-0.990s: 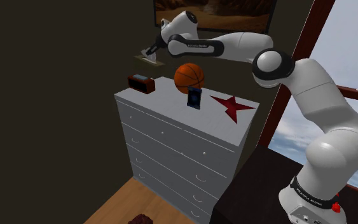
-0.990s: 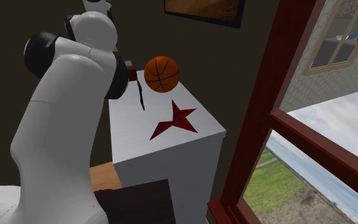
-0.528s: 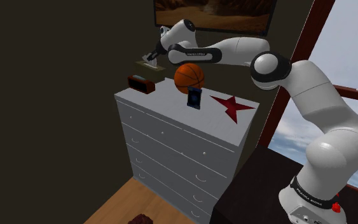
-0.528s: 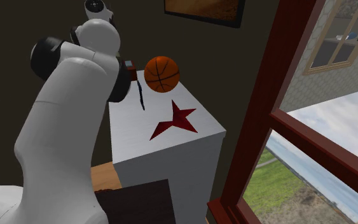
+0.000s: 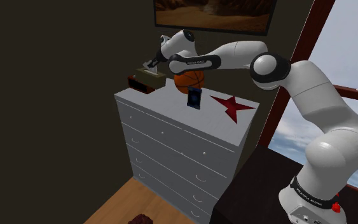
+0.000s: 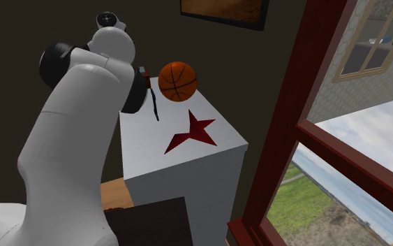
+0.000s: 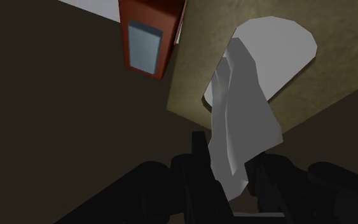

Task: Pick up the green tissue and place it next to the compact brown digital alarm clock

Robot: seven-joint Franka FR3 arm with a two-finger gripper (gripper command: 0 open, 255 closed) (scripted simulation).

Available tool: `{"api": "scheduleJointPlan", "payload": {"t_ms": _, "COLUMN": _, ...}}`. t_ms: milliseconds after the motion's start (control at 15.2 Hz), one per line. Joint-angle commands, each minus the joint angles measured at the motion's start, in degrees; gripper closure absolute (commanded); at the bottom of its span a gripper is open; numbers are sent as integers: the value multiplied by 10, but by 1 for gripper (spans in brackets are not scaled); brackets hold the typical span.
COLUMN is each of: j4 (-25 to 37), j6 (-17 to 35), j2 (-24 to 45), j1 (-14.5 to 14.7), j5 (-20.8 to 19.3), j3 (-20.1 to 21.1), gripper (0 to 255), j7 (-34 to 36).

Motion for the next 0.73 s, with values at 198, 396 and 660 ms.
{"api": "scheduleJointPlan", "payload": {"t_ms": 198, "j4": -17, "j6": 29, "j2": -10, "j1": -1, "j5": -10, "j3": -12, "gripper": 255, "j7": 11}}
{"api": "scheduleJointPlan", "payload": {"t_ms": 396, "j4": -27, "j6": 46, "j2": -16, "j1": 0, "j5": -16, "j3": -21, "gripper": 255, "j7": 19}}
{"api": "scheduleJointPlan", "payload": {"t_ms": 660, "j4": -36, "j6": 68, "j2": -27, "j1": 3, "j5": -24, "j3": -34, "gripper": 255, "j7": 29}}
